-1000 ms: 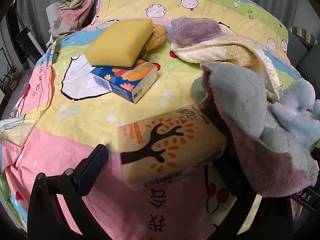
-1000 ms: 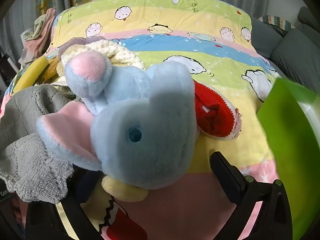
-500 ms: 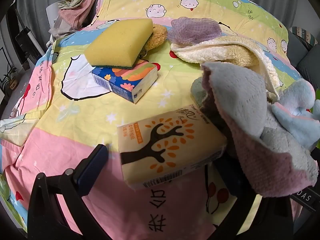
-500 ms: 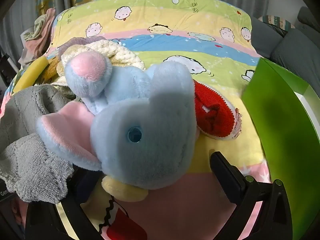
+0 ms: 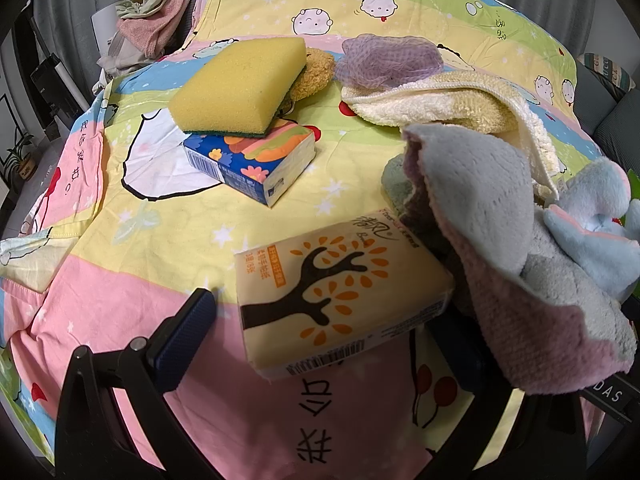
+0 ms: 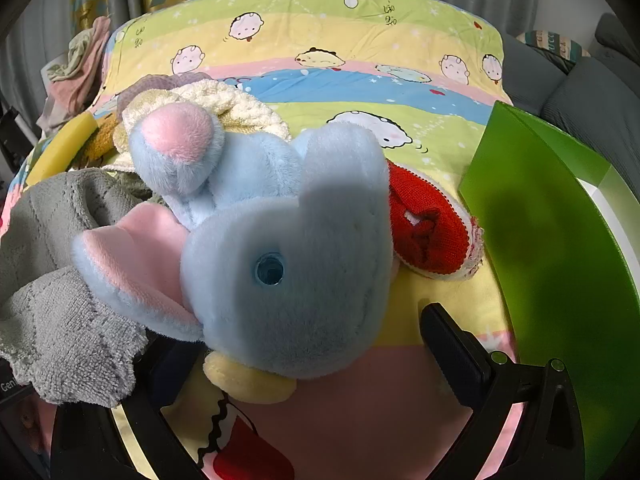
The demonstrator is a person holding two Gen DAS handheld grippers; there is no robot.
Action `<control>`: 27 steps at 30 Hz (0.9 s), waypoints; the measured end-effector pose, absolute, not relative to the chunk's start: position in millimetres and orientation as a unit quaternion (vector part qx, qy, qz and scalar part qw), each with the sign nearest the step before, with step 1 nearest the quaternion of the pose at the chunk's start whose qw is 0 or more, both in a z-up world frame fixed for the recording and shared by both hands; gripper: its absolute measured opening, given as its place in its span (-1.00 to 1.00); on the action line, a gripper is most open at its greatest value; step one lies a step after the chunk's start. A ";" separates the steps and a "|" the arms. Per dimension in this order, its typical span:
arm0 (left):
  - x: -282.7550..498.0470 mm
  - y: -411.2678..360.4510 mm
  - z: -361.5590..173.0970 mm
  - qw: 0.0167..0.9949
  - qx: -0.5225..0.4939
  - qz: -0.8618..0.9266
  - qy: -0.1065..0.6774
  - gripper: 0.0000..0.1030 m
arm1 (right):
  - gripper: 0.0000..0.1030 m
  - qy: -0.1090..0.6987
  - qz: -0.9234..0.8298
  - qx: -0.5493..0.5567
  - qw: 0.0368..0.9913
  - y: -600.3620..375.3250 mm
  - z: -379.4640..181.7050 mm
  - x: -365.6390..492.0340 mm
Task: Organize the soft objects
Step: 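Move the right gripper from the elephant plush toward the orange-tree tissue pack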
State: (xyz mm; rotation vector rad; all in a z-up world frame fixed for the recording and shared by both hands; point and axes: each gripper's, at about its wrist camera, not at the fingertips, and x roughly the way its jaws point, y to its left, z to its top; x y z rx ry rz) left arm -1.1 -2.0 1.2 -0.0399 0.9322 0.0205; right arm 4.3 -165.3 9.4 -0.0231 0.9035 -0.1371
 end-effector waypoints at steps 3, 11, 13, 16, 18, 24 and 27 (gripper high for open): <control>-0.9 -1.9 1.2 0.892 -0.019 0.009 0.451 0.99 | 1.00 0.436 -0.066 -0.011 0.897 -165.3 9.4 4.3; -1.5 7.0 5.2 0.880 -0.021 -0.013 0.474 0.95 | 1.00 0.438 -0.067 -0.012 0.896 -165.0 9.8 5.2; -6.9 12.0 9.1 0.879 -0.033 -0.018 0.475 0.95 | 1.00 0.440 -0.068 -0.014 0.896 -164.1 9.4 6.7; -13.3 21.4 17.8 0.881 -0.059 -0.023 0.468 0.95 | 1.00 0.444 -0.071 -0.012 0.893 -163.6 11.2 12.3; -18.1 27.8 26.4 0.884 -0.076 -0.038 0.460 0.95 | 1.00 0.455 -0.067 0.001 0.888 -163.5 16.3 6.9; -31.7 52.3 54.5 0.899 -0.133 -0.079 0.410 0.95 | 1.00 0.421 -0.030 0.060 0.905 -166.1 55.3 -30.3; -34.4 57.2 63.1 0.901 -0.143 -0.092 0.398 0.94 | 1.00 0.399 -0.021 0.069 0.914 -160.2 78.8 -42.4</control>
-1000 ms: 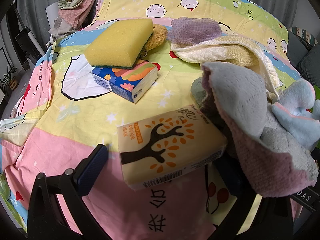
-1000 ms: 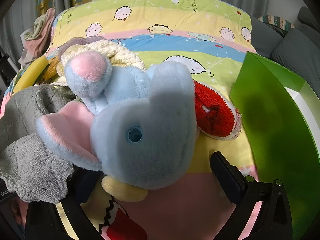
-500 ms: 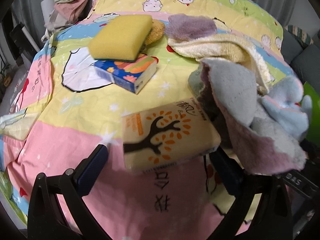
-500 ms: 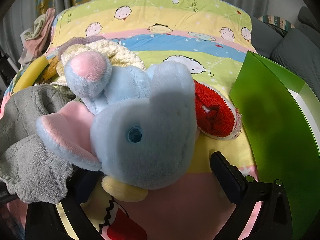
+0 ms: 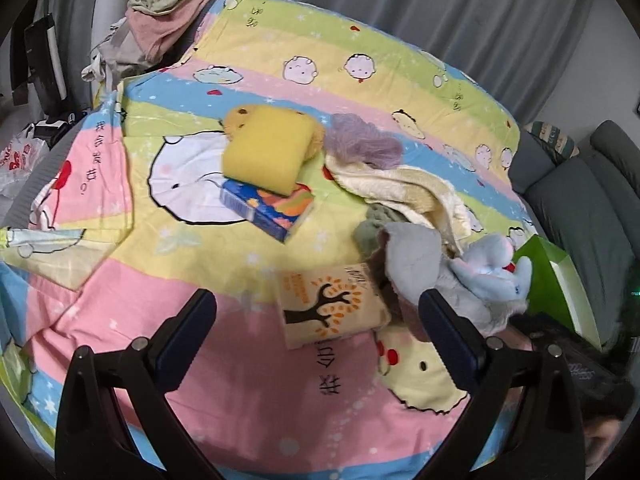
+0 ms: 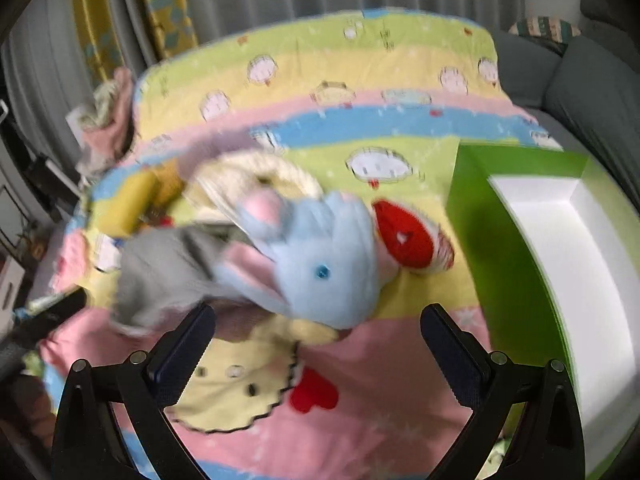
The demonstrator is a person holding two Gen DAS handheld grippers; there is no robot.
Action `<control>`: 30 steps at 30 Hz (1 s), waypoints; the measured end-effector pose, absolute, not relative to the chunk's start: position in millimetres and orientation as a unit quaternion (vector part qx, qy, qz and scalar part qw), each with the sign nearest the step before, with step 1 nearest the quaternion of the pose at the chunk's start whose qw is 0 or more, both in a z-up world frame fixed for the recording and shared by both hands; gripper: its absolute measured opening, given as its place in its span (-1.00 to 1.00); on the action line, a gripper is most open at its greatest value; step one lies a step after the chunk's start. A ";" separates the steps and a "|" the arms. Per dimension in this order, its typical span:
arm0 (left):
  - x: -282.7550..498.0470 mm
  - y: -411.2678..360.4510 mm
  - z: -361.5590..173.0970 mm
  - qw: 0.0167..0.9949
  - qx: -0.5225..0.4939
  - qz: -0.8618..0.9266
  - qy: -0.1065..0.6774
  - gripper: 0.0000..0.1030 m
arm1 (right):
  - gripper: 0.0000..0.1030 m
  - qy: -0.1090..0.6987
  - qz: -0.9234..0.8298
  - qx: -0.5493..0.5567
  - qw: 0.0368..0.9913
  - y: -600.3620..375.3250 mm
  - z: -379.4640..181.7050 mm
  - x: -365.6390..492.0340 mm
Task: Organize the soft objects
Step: 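Move the right gripper from the elephant plush toward the orange-tree tissue pack, then grasp the orange-tree tissue pack with the right gripper and lift it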
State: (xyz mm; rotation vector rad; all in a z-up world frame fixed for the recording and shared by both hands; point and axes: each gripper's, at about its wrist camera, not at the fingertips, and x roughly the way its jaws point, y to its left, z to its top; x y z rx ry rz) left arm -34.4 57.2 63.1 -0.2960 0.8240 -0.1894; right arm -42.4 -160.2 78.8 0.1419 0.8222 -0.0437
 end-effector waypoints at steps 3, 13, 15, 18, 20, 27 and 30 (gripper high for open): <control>-28.7 64.2 61.7 0.899 -0.141 -0.085 0.407 0.91 | 1.00 0.382 0.011 0.094 0.919 -149.5 102.6 -49.4; -21.4 81.2 34.2 0.863 -0.186 -0.085 0.462 0.61 | 0.13 0.467 0.183 0.155 0.851 -64.0 107.2 10.4; -20.5 82.2 29.2 0.857 -0.190 -0.086 0.471 0.54 | 0.06 0.489 0.209 0.168 0.830 -50.2 100.2 21.7; -19.9 86.7 26.8 0.855 -0.190 -0.079 0.476 0.51 | 0.06 0.521 0.236 0.189 0.798 -32.5 82.0 35.1; -18.7 90.9 25.3 0.853 -0.195 -0.075 0.479 0.51 | 0.06 0.537 0.226 0.191 0.790 -28.3 73.3 41.6; -16.7 89.6 23.0 0.850 -0.198 -0.087 0.481 0.47 | 0.07 0.556 0.129 0.170 0.803 -43.4 54.8 50.8; -13.4 82.9 22.1 0.846 -0.202 -0.105 0.482 0.24 | 0.06 0.564 0.126 0.152 0.802 -40.6 50.0 55.8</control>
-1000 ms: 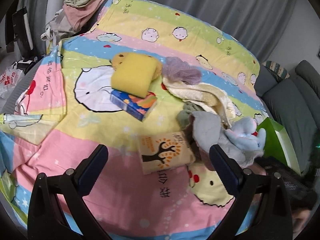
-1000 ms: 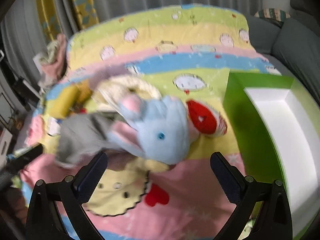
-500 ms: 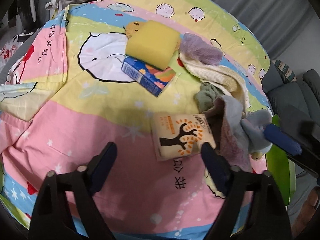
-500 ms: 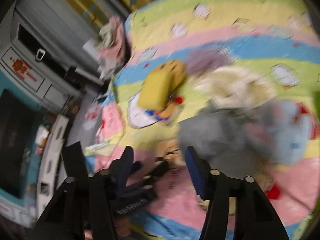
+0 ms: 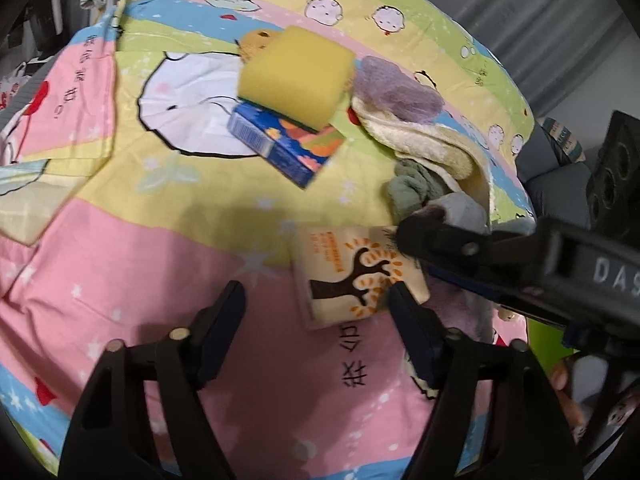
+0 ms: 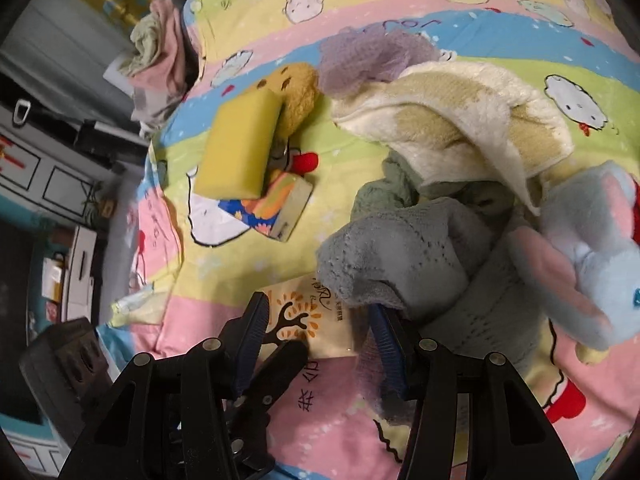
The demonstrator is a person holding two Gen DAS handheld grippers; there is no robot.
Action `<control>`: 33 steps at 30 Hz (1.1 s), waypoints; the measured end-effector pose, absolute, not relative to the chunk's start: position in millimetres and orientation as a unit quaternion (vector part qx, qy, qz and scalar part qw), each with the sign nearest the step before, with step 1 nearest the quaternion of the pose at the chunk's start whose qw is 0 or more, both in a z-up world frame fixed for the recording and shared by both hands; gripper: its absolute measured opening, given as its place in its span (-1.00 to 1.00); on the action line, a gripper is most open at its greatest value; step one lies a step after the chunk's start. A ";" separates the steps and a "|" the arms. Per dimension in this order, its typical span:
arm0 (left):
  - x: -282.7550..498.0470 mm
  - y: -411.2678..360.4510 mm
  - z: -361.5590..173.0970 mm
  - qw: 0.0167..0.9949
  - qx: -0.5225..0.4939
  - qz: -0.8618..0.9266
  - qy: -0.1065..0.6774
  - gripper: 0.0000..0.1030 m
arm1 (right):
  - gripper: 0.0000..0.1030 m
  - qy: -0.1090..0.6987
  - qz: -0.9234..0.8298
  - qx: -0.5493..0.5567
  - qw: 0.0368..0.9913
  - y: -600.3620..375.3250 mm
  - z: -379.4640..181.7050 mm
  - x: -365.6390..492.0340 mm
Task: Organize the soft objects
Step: 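Grasp the orange-tree tissue pack with the right gripper and lift it, then carry the tissue pack into the green box and open the right gripper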
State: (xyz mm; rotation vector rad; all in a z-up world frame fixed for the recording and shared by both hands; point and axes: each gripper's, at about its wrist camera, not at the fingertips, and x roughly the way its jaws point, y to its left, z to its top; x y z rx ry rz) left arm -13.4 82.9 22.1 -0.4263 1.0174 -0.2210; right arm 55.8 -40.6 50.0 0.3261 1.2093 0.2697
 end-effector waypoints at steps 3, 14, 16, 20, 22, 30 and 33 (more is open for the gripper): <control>-10.1 76.9 20.4 0.843 -0.206 -0.117 0.483 0.09 | 0.07 0.575 0.129 0.138 0.796 -34.6 40.3 58.3; -23.2 67.9 42.9 0.866 -0.177 -0.132 0.448 -0.15 | 0.07 0.530 0.181 0.181 0.808 -46.2 51.1 38.5; -33.3 63.8 57.0 0.883 -0.149 -0.133 0.426 -0.14 | 0.07 0.502 0.189 0.180 0.825 -50.3 69.3 25.2; -53.4 53.8 86.0 0.905 -0.125 -0.150 0.377 -0.15 | 0.07 0.450 0.184 0.176 0.856 -66.4 102.9 1.0; -60.8 46.9 99.2 0.912 -0.122 -0.160 0.357 -0.15 | 0.07 0.424 0.175 0.181 0.870 -80.6 117.7 -11.1; -68.8 -23.2 137.8 0.922 -0.065 -0.220 0.311 -0.15 | 0.07 0.356 0.118 0.205 0.904 -155.9 152.7 -46.3; -71.3 -55.8 143.7 0.920 -0.047 -0.244 0.303 -0.15 | 0.07 0.348 0.090 0.222 0.906 -191.8 156.2 -55.8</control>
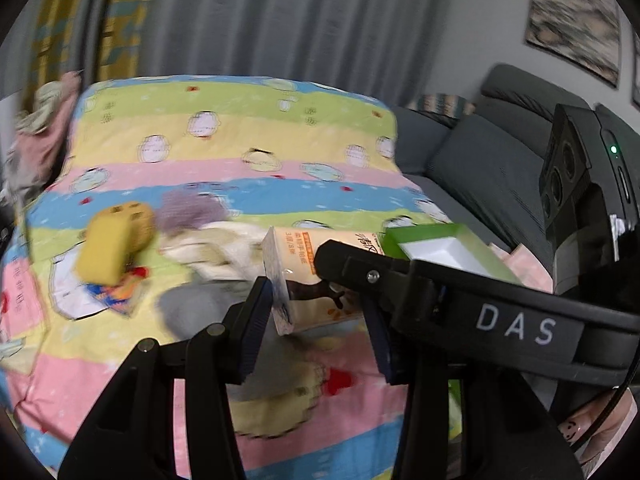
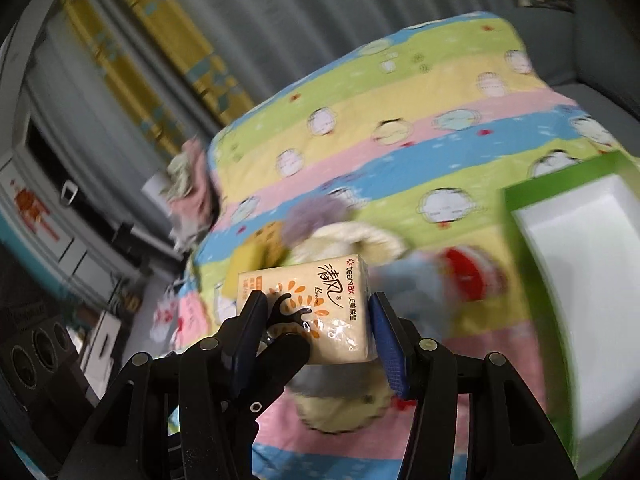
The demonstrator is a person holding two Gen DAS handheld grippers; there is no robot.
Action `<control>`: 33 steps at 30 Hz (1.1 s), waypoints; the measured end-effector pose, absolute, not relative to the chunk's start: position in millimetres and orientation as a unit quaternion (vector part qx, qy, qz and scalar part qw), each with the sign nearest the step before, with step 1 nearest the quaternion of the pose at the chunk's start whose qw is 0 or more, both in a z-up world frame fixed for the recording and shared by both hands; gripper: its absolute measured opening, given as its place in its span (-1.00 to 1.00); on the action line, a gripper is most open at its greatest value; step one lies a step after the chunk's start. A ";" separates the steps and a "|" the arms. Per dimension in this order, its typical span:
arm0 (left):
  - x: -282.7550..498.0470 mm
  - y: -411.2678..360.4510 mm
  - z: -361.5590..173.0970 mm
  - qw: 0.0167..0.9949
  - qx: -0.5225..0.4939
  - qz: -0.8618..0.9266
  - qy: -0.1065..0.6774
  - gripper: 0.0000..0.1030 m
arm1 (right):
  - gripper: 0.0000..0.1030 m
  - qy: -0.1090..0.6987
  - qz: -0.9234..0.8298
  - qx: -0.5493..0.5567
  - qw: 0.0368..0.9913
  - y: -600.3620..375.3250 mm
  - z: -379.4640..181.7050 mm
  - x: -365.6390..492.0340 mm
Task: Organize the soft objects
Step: 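Carry the tissue pack into the green box and open the right gripper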
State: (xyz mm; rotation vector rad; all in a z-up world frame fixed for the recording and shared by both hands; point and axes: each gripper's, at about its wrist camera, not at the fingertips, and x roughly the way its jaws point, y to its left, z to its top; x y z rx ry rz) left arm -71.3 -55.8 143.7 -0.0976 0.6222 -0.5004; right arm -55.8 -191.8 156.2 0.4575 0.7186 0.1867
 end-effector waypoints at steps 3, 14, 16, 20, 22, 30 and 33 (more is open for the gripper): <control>-71.0 -89.2 144.6 0.912 -0.035 -0.273 0.305 -0.15 | 0.07 0.337 0.056 0.236 0.910 -231.5 158.8 -68.1; -63.3 -198.0 130.6 0.870 -0.008 -0.370 0.327 -0.19 | 0.07 0.327 -0.050 0.282 0.901 -325.2 148.7 -94.4; -61.2 -211.2 128.9 0.863 -0.003 -0.382 0.332 -0.19 | 0.07 0.326 -0.064 0.291 0.897 -338.2 146.1 -98.7; -59.2 -237.5 122.2 0.848 0.005 -0.403 0.343 -0.20 | 0.07 0.334 -0.094 0.308 0.886 -360.4 135.8 -101.9; -55.0 -250.7 115.4 0.838 0.006 -0.413 0.357 -0.20 | 0.07 0.340 -0.105 0.315 0.880 -370.0 128.8 -103.7; -47.9 -277.6 92.5 0.810 0.006 -0.428 0.400 -0.20 | 0.07 0.363 -0.130 0.325 0.864 -389.9 110.0 -103.1; -45.0 -282.6 86.4 0.803 0.005 -0.429 0.415 -0.20 | 0.07 0.371 -0.136 0.326 0.859 -393.9 104.1 -100.5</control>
